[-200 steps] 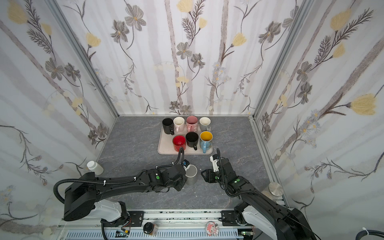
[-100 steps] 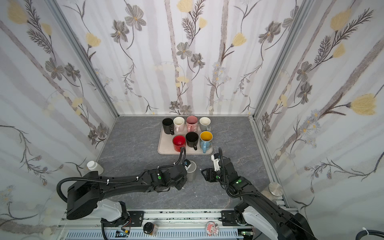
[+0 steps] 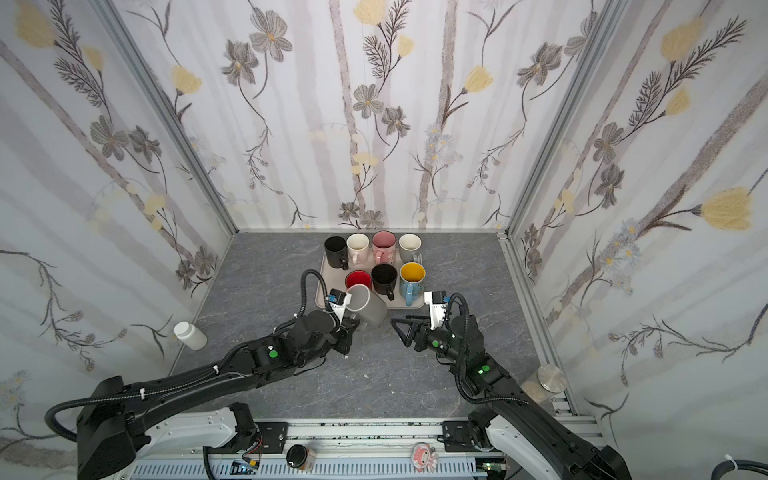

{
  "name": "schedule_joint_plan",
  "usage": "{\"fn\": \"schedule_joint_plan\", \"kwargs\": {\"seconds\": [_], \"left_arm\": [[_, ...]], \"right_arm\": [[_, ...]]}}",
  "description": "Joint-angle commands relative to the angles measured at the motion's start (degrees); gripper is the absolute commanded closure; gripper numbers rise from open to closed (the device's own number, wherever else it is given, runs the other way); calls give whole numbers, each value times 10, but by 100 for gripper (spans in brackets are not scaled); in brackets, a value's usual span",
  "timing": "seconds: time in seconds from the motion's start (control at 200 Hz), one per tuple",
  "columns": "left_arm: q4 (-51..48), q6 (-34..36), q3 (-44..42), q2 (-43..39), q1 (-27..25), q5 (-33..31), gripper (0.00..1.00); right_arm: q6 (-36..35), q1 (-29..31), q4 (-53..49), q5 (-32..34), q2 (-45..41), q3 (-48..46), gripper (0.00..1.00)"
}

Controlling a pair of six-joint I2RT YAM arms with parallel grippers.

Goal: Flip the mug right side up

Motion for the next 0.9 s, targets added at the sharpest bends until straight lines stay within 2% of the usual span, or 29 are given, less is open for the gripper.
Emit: {"fn": "schedule_joint_plan", "kwargs": {"seconds": [0.0,0.155,0.32,0.505,0.679,0.894], "left_arm": [[160,-21,-11,-39,17,14,100],[265,-22,-35,-89,37,38,100],[357,-46,-41,-103,58,104,100],[399,-68,-40,-93,61,151,100],[424,-88,-42,-87,62,178,100],[429,-97,-46,-86,62,190,100]], "right_arm": [[55,11,141,-29,26,10,25],[90,41,242,-35,82,31,25],[121,70,344,-34,137,56,25],[154,87,437,-40,186,82,25],[156,100,447,-37,215,111,26],[174,106,515,-40,244,119,41]]}}
